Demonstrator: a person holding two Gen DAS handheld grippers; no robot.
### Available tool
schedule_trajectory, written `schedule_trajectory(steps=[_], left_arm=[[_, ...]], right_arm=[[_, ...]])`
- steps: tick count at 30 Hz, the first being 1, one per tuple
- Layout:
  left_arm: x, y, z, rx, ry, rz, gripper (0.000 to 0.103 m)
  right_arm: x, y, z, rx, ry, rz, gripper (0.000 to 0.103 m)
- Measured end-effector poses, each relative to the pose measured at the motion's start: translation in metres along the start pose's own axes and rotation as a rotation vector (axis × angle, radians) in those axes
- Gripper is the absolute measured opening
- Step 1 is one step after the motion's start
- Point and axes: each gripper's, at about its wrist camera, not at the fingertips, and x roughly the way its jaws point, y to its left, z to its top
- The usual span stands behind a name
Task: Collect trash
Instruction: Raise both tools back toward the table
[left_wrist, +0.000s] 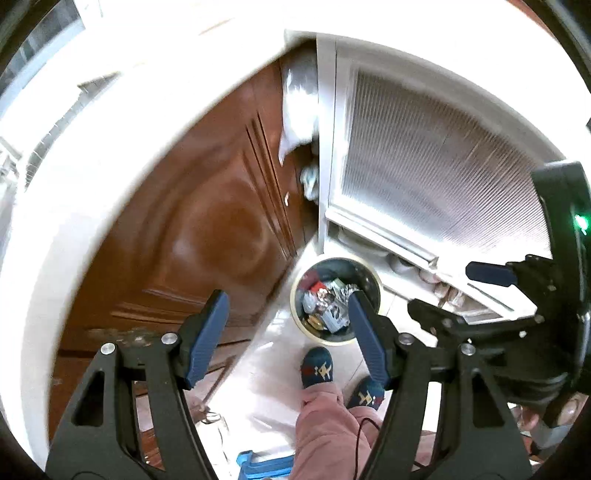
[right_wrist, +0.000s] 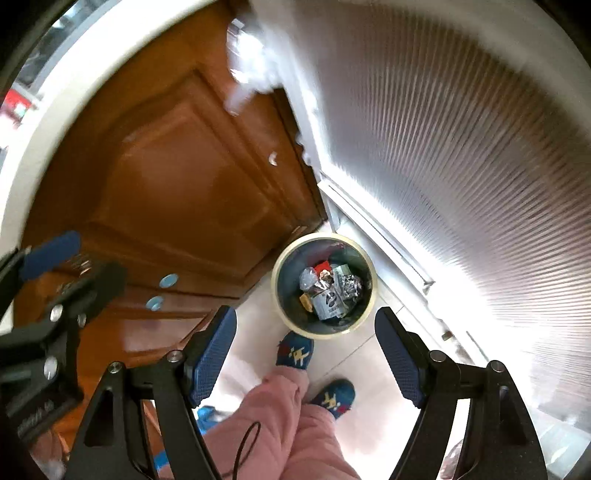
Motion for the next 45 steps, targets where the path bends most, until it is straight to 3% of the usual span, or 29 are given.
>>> schedule_trajectory(steps=[10,22,36,45], left_arm=[[-0.108,0.002,0.026,-0.017,-0.141,0.041,0.064],[-0.196,-0.010,0.073,0.033,-0.282,0.077,0.064],[-0.242,0.005,0.153,0.014,-0.332,0.047,0.064],[-0.234,0.029,0.243,0.037,-0.344,-0.011,0.064]], right_arm=[[-0.134,0.014,-0.008,-0.148,-0.137,-0.029,0.079],[-0.262,-0.017,0.017,-0.116,-0.370,-0.066,0.079],[-0.335,-0.051,0.083,-0.043,-0.546,-0.106,0.079],[-0.359,-0.058,0.160,0.016,-0.590,-0.129,0.079]])
